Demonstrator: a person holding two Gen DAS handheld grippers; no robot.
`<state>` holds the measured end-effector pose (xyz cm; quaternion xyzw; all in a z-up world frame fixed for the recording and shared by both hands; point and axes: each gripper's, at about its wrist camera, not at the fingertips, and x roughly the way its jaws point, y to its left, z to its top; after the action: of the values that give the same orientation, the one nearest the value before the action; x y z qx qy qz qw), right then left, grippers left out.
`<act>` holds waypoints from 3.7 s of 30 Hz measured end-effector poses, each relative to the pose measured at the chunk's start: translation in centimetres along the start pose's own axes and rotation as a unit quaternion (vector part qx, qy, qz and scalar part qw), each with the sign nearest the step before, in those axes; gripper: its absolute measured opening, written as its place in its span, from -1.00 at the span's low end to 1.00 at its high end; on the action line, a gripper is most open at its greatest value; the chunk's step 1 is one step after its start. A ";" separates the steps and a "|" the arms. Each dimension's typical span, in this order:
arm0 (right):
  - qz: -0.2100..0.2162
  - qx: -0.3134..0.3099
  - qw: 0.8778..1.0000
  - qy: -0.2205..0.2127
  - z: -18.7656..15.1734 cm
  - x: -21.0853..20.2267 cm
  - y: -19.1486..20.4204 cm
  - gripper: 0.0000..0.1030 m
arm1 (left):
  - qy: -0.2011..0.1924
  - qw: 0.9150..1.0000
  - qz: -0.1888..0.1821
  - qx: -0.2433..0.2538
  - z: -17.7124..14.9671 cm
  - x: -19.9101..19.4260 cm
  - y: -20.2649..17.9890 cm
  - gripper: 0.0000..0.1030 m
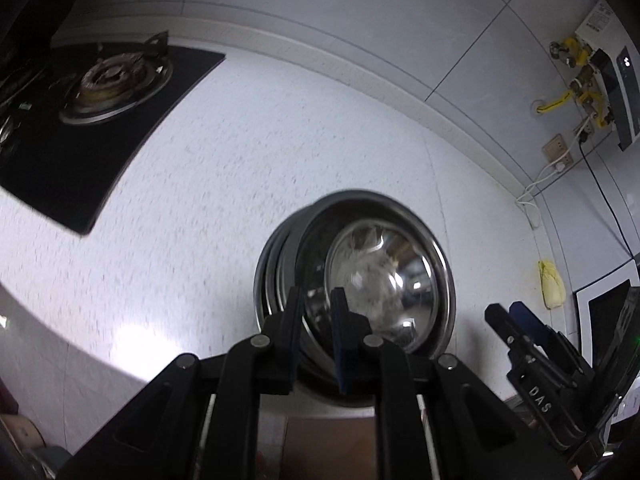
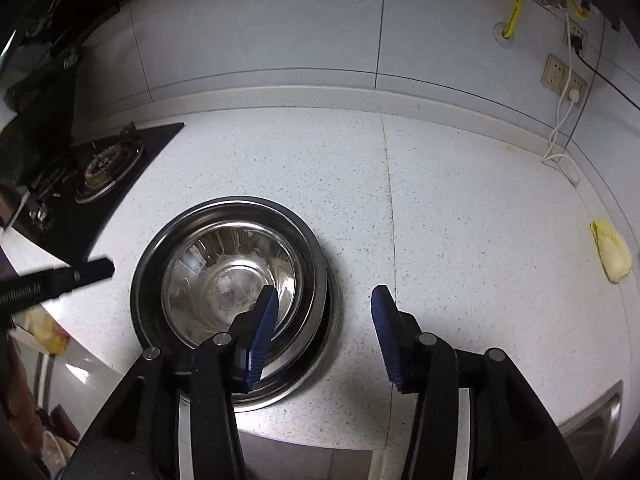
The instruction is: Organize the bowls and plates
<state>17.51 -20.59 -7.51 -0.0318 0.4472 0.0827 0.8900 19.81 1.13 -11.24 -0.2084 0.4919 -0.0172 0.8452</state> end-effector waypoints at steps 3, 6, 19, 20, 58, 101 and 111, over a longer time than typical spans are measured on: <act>0.012 0.009 1.000 -0.004 -0.5 -0.3 -0.6 -0.15 | 0.006 1.000 0.006 -0.001 -0.5 0.3 -0.2 -0.69; -0.007 0.005 1.000 -0.009 -0.7 -0.3 -1.0 -0.15 | 0.003 1.000 0.000 0.006 -0.5 0.8 -0.3 -0.63; -0.066 0.048 0.997 -0.009 -2.5 -2.0 -1.5 -0.14 | -0.044 0.996 -0.047 0.059 1.3 0.0 0.9 -0.53; -0.066 0.056 0.996 -0.010 -2.6 -2.2 -1.7 -0.13 | -0.037 0.996 -0.049 0.064 1.5 -0.1 0.8 -0.52; -0.134 0.024 0.987 -0.082 -6.2 -10.5 3.7 0.31 | -0.066 0.990 0.017 0.124 -5.1 -6.3 2.4 -0.52; -0.137 0.015 0.986 -0.095 -6.4 -10.7 3.6 0.31 | -0.069 0.993 0.020 0.099 -5.1 -5.6 3.5 -0.47; -0.082 0.053 0.993 -0.069 -6.5 -7.9 1.8 0.31 | -0.039 0.996 -0.001 0.077 -4.1 -3.2 5.4 -0.47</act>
<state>7.40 -20.66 -5.04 -0.0150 0.3843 -0.0123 0.9230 13.79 5.45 -12.33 -0.1441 0.4557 -0.0477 0.8771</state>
